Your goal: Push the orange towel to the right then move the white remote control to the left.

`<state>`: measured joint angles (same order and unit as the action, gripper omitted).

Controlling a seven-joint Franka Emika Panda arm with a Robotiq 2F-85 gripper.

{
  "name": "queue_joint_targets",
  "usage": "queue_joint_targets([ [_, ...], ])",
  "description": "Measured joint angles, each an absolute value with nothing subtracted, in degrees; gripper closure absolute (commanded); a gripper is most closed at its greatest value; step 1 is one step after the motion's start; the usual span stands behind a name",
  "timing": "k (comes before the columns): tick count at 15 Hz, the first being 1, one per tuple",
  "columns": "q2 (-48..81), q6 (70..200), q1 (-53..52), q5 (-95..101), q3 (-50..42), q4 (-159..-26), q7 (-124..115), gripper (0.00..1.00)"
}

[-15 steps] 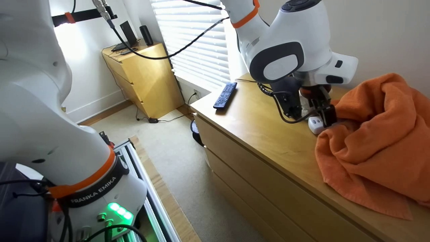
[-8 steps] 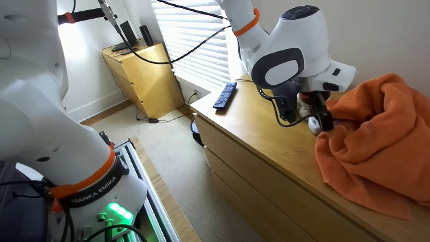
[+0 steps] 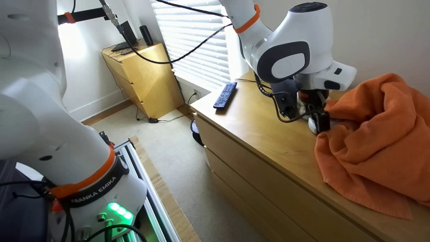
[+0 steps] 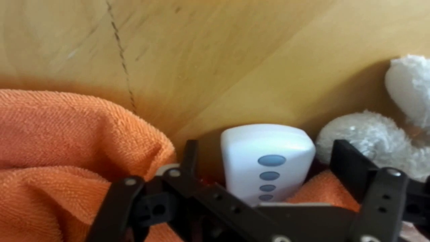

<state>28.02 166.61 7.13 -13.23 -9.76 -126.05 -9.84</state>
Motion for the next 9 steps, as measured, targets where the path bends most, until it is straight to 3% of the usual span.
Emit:
queue_joint_targets([
  [9, 26.1, 157.0, 7.2, -11.5, -10.9, -124.4, -10.4, 0.0],
])
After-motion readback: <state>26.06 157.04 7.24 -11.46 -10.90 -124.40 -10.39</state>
